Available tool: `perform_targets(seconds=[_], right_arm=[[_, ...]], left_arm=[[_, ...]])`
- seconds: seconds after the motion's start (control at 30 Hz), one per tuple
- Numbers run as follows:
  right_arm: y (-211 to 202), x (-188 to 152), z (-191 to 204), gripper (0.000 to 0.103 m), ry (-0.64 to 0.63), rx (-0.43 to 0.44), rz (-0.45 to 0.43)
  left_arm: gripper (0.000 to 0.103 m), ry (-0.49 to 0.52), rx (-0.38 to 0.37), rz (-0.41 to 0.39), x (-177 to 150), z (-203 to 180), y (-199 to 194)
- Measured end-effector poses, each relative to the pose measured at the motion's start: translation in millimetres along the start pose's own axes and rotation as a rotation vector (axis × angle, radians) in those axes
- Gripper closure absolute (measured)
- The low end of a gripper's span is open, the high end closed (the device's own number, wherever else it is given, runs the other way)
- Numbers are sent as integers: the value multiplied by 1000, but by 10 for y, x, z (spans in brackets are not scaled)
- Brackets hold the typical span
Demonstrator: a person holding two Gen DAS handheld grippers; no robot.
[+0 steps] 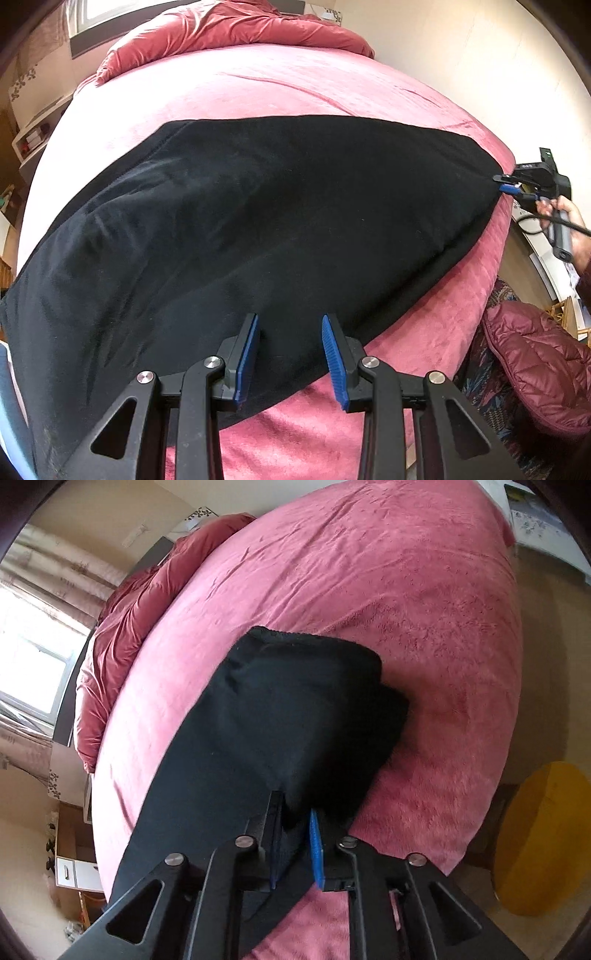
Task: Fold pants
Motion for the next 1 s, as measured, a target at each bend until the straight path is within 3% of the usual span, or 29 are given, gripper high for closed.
perform_targets(seconds=[0.13, 0.3, 0.5, 0.67, 0.73, 0.8, 0.83, 0.87, 0.9, 1.0], right_arm=[[-122, -289, 251, 81, -54, 80, 58], [-15, -1062, 792, 64, -161, 230, 231], [359, -1579, 1160, 63, -189, 264, 356], [467, -1662, 1254, 63, -187, 272, 362], [562, -1652, 1328, 63, -194, 266, 356], [608, -1651, 1312, 66, -177, 262, 356], [626, -1651, 1318, 72, -177, 258, 353], [619, -1647, 1313, 86, -189, 249, 346], [607, -1656, 1318, 91, -210, 244, 341], [512, -1657, 1429, 95, -272, 243, 316]], left_arm=[[65, 19, -3, -17, -45, 15, -10], [54, 65, -16, -26, -99, -83, -15], [54, 101, 9, -33, -118, -181, 82], [54, 99, 2, -43, -80, -183, 166], [57, 100, -4, -47, -68, -184, 206], [70, 95, -12, -49, -57, -169, 223], [74, 93, -12, -51, -46, -151, 233], [81, 92, -15, -54, -48, -157, 219], [88, 89, -24, -56, -36, -150, 217], [95, 76, -43, -79, -4, -133, 121]])
Point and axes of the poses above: each gripper's, at about its wrist camera, not at the fingertips, and y roughly the way its jaws point, z to its left, x to its top, the point moved 7 cm from there along y, roughly the way its jaws point, and after that the axes turned 2 degrees about -y, right-handed, at the moved point
